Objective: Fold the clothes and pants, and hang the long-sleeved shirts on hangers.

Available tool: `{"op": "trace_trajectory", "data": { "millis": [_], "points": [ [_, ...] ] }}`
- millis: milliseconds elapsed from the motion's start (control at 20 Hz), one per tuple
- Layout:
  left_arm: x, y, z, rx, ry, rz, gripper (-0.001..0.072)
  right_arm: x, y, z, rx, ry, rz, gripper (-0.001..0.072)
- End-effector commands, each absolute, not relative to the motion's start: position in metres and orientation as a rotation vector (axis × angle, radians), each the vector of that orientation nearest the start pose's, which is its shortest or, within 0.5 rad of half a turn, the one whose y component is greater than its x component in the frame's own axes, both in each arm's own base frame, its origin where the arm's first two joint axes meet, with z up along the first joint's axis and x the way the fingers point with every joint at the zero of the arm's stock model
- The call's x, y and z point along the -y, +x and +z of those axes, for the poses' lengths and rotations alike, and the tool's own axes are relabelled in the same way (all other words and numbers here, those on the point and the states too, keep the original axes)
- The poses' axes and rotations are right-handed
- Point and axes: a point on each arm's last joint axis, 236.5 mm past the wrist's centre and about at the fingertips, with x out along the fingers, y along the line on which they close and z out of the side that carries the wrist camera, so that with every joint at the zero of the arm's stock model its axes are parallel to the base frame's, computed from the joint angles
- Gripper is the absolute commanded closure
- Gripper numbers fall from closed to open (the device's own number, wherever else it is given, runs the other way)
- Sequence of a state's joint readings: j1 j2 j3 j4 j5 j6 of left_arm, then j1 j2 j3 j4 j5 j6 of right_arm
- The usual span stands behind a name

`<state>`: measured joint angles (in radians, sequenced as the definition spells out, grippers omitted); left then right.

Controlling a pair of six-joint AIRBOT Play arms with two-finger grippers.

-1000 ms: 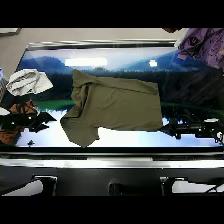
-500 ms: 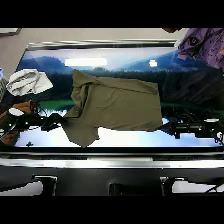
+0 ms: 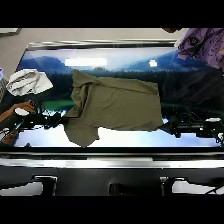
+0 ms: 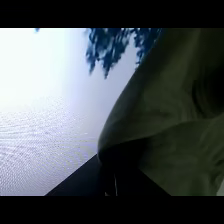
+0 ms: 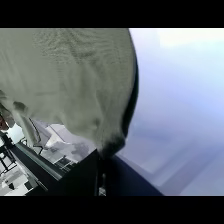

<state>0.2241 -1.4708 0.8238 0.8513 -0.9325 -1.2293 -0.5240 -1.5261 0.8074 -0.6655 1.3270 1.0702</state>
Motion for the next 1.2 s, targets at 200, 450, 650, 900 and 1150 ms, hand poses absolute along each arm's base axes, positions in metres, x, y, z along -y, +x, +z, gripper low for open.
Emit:
{"op": "trace_trajectory", "data": {
  "millis": [200,450,650,900,1150],
  "points": [
    [0.064,0.406,-0.043,-1.245,-0.717,-0.308,0.0694,-0.022,0.352,-0.005,-1.171,0.975,0.417,0.0686],
    [0.077,0.501,0.140,-0.855,-0.571,-0.436,0.0694,-0.056,0.438,0.122,-0.916,0.532,0.439,0.0687],
    [0.062,0.514,0.330,-0.469,-0.438,-0.407,0.0694,-0.034,0.485,0.309,-0.487,0.250,0.214,0.0686],
    [0.044,0.412,0.490,-0.081,-0.244,-0.303,0.0694,-0.028,0.381,0.535,0.051,0.150,0.171,0.0686],
    [0.011,0.268,0.536,0.088,-0.175,-0.075,0.0694,-0.026,0.248,0.565,0.116,0.069,0.120,0.0686]
  ]
}}
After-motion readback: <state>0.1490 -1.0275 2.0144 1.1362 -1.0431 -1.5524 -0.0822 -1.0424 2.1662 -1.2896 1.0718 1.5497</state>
